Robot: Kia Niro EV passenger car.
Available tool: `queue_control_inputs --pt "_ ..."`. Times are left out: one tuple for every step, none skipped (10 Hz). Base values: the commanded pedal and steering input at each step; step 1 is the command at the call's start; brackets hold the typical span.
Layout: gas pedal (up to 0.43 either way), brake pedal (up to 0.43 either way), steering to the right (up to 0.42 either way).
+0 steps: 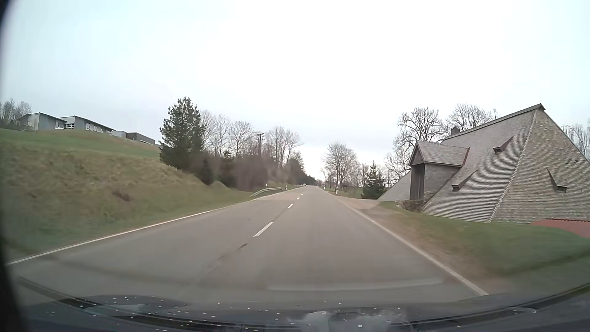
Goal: Follow the waypoints while adhering to traffic rules and regulations
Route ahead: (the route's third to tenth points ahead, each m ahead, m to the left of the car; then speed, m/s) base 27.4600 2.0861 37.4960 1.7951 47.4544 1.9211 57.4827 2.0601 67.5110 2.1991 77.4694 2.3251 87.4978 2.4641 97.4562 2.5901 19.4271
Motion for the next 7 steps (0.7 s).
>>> queue_control_inputs --pt "0.319 0.0 -0.008" --pt "0.319 0.0 -0.004" --pt "0.319 0.0 -0.002" --pt "0.319 0.0 0.0" --pt "0.319 0.0 0.0" --pt "0.319 0.0 0.0" --pt "0.319 0.0 0.0"
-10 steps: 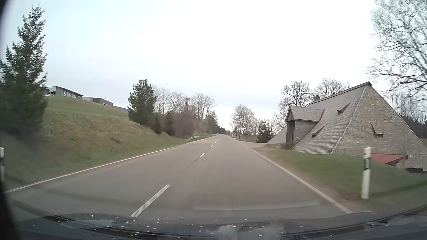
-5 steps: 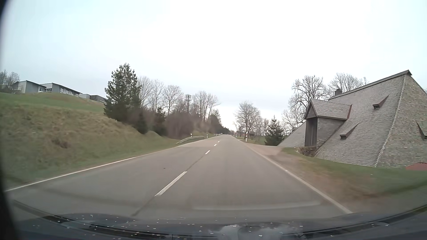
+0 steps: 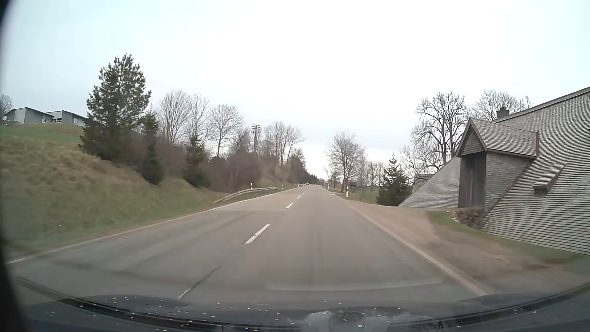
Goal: Follow the waypoints while adhering to traffic rules and regulations
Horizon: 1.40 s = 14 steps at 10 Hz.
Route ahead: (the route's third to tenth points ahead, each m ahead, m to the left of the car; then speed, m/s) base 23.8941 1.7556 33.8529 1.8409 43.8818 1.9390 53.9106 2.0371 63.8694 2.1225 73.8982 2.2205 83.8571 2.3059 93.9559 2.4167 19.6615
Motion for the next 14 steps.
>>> queue_control_inputs --pt "0.319 0.0 -0.001" --pt "0.319 0.0 -0.001" --pt "0.319 0.0 -0.001" --pt "0.319 0.0 -0.002" --pt "0.319 0.0 -0.002" --pt "0.319 0.0 -0.002" --pt "0.319 0.0 -0.002" --pt "0.319 0.0 -0.001" --pt "0.311 0.0 -0.001" --pt "0.311 0.0 -0.002" --pt "0.311 0.0 -0.002" --pt "0.311 0.0 0.0" --pt "0.287 0.0 0.0" --pt "0.28 0.0 0.0"
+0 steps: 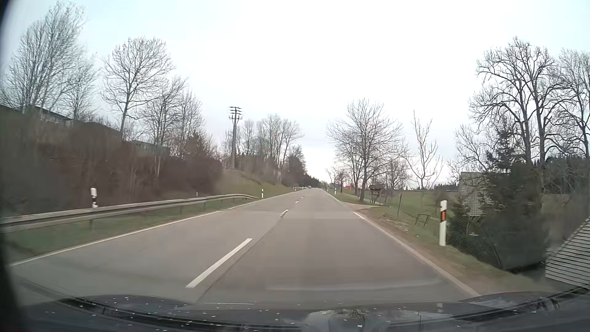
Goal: Follow the waypoints while adhering to traffic rules and regulations
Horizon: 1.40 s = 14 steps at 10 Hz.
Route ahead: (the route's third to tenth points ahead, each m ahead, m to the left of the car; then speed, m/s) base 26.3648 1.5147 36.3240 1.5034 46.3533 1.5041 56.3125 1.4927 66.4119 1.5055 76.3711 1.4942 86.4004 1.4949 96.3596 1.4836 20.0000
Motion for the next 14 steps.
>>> queue_control_inputs --pt "0.268 0.0 -0.003" --pt "0.268 0.0 -0.003" --pt "0.26 0.0 -0.001" --pt "0.26 0.0 0.0" --pt "0.26 0.0 0.0" --pt "0.26 0.0 0.0" --pt "0.26 0.0 0.0" --pt "0.26 0.0 0.0" --pt "0.24 0.0 0.0" --pt "0.24 0.0 0.0" --pt "0.24 0.0 0.001" --pt "0.24 0.0 0.002" --pt "0.24 0.0 0.001" --pt "0.24 0.0 0.0"
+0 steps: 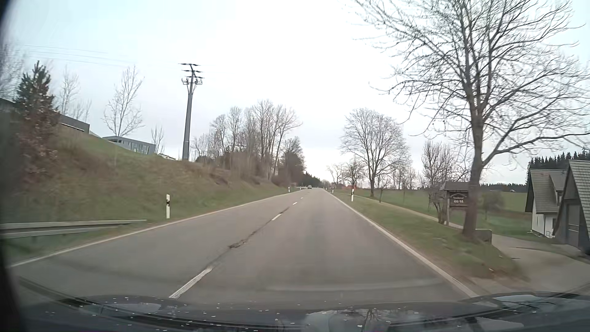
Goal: Follow the waypoints while adhering to traffic rules and regulations
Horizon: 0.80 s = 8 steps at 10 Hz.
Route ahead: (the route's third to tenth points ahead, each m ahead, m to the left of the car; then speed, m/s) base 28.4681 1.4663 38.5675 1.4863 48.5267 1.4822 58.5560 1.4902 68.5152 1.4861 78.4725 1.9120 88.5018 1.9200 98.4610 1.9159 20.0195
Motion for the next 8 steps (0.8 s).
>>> queue_control_inputs --pt "0.24 0.0 0.0" --pt "0.24 0.0 0.0" --pt "0.24 0.0 0.0" --pt "0.24 0.0 0.0" --pt "0.248 0.0 0.0" --pt "0.248 0.0 0.0" --pt "0.248 0.0 0.0" --pt "0.248 0.0 0.001"
